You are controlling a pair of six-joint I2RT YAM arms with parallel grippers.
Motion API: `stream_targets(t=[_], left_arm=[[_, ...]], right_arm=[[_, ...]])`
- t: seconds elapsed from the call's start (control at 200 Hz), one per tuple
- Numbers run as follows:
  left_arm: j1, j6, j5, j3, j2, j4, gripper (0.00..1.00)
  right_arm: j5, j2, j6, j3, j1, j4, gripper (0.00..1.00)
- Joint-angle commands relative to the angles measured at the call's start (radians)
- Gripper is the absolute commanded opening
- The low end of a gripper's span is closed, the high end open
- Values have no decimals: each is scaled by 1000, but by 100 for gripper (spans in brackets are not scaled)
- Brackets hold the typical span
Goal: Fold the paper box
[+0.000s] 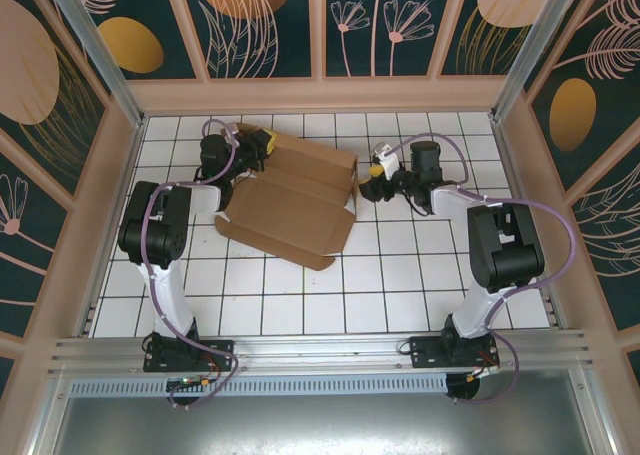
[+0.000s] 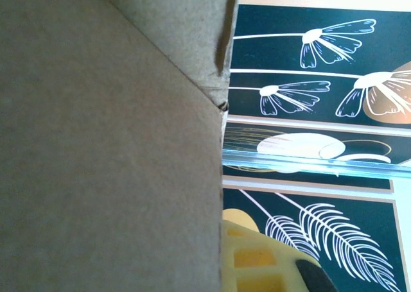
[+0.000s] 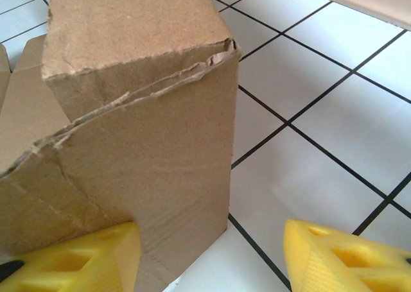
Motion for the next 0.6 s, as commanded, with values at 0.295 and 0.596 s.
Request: stream_targets(t=[0.295,0.596], left_arm=[[3,97,-37,199,5,-317,0],[3,152,-27,255,27,-436,0]], right_arm=[[37,133,103,326,-15,-390,59],[15,229,227,524,-54,-554,57]])
